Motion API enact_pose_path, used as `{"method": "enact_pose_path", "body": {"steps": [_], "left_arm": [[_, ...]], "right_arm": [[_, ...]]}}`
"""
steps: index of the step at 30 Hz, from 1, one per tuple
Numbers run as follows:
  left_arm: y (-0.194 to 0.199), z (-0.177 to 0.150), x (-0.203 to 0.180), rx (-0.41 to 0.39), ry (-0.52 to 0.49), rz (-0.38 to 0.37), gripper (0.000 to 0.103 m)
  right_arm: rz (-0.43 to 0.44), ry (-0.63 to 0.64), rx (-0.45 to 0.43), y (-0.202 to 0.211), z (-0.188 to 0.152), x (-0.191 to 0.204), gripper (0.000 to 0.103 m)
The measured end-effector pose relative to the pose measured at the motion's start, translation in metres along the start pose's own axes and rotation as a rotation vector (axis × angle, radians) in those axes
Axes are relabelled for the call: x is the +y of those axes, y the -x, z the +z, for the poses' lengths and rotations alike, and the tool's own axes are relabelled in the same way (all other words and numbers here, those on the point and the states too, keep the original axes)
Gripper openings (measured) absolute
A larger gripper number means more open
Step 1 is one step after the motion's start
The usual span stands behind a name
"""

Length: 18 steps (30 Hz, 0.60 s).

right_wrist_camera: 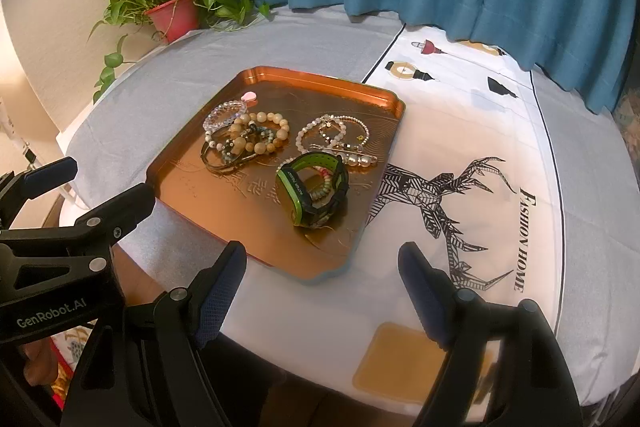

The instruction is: Organize jewelry

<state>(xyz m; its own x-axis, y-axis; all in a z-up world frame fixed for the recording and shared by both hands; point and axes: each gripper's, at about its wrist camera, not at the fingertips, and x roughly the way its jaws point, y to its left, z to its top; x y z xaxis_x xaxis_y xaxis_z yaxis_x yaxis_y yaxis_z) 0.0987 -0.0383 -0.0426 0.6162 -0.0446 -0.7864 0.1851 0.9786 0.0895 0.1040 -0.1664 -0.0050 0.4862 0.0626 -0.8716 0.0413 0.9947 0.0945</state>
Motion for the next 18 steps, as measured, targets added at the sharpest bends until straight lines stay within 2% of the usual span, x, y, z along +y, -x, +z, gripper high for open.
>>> {"method": "enact_pose_path", "body": {"steps": [18], "left_arm": [[0.0005,-0.0034,-0.0008,-0.010,-0.013,0.010,0.097]], "right_arm": [[0.001,0.013,0.007,-0.0027,-0.0014,-0.0003,0.079]]}}
